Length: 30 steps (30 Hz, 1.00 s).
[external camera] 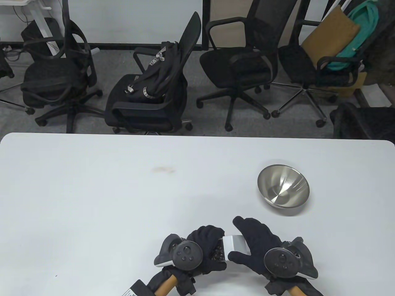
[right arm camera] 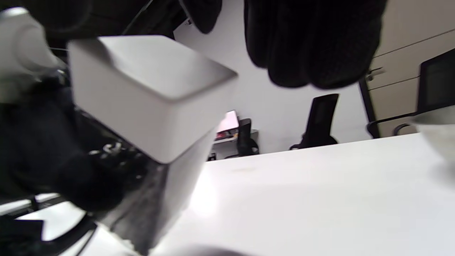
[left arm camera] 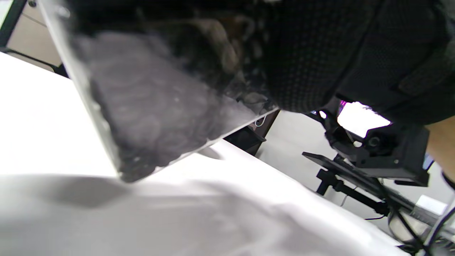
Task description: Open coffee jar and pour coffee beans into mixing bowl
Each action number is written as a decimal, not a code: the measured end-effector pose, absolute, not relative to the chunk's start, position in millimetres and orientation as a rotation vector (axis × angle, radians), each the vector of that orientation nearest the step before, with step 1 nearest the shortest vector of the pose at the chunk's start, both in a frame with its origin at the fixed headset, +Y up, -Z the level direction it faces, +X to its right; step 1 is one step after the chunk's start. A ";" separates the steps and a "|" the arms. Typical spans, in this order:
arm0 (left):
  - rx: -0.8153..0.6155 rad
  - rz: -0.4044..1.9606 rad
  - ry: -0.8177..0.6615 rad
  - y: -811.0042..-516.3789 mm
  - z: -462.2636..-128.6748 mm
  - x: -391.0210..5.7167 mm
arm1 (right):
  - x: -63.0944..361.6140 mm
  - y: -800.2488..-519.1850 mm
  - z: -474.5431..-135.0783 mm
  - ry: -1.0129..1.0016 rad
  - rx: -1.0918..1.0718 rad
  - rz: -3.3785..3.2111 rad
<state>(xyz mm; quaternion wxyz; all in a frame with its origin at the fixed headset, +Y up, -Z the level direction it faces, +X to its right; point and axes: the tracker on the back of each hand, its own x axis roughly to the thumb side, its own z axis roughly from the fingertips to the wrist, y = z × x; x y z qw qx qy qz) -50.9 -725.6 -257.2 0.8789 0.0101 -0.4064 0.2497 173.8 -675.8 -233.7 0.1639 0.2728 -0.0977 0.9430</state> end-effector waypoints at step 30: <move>0.033 0.541 -0.870 -722.8 -254.1 -51.7 | 165.3 -686.9 -233.1 -0.164 0.937 2.641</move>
